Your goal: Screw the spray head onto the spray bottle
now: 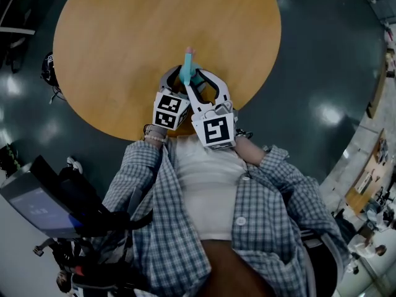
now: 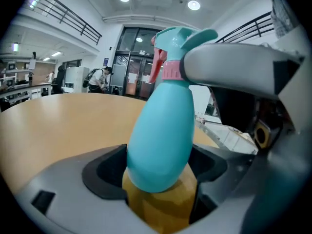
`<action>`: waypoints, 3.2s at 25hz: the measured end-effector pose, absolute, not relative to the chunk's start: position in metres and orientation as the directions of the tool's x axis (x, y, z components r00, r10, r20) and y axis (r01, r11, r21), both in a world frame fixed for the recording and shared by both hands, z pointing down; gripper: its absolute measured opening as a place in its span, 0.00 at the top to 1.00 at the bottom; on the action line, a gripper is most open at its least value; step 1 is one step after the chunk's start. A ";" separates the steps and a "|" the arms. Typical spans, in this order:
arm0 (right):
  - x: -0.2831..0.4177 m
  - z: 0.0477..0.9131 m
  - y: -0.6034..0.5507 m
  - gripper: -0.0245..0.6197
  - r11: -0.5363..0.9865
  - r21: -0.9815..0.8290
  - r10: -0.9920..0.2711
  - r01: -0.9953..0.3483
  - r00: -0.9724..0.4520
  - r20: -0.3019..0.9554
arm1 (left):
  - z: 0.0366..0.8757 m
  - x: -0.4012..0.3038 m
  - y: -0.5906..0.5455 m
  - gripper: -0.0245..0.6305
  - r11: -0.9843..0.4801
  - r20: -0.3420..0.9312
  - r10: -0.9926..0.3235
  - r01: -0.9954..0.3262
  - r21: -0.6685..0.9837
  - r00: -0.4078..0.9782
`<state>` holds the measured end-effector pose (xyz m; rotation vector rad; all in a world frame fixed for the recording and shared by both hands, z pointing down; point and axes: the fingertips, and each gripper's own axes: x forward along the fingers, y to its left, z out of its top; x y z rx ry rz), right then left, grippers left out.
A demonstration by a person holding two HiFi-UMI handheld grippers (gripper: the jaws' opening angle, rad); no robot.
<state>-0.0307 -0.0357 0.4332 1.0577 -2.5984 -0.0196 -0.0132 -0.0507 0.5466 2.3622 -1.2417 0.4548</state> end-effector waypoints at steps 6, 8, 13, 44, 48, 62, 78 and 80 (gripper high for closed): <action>-0.030 0.436 -0.041 0.78 0.757 0.039 -0.625 -0.652 -0.706 0.334 | 0.548 -0.012 -0.054 0.38 -0.517 0.473 -0.684 -0.827 0.222 0.555; -0.028 0.440 -0.043 0.78 0.787 0.025 -0.585 -0.616 -0.733 0.347 | 0.548 -0.009 -0.055 0.38 -0.545 0.473 -0.666 -0.809 0.220 0.577; -0.019 0.443 -0.038 0.78 0.899 -0.001 -0.406 -0.437 -0.837 0.367 | 0.544 -0.004 -0.056 0.38 -0.581 0.462 -0.643 -0.782 0.225 0.611; -0.021 0.424 -0.022 0.78 0.970 -0.065 0.241 0.235 -0.883 0.403 | 0.537 0.004 -0.035 0.38 -0.718 0.462 -0.519 -0.660 0.222 0.719; -0.020 0.423 -0.026 0.78 0.999 0.017 -0.045 -0.042 -0.951 0.306 | 0.539 0.000 -0.038 0.38 -0.691 0.460 -0.554 -0.691 0.210 0.694; -0.026 0.425 -0.042 0.78 0.688 0.117 -0.710 -0.717 -0.630 0.314 | 0.539 -0.010 -0.056 0.38 -0.487 0.462 -0.717 -0.850 0.203 0.522; -0.023 0.429 -0.044 0.78 0.790 -0.019 -0.572 -0.612 -0.748 0.337 | 0.544 -0.009 -0.063 0.38 -0.475 0.467 -0.717 -0.853 0.215 0.517; -0.017 0.427 -0.043 0.78 0.826 -0.035 -0.519 -0.562 -0.784 0.341 | 0.543 -0.008 -0.062 0.38 -0.488 0.466 -0.711 -0.847 0.212 0.526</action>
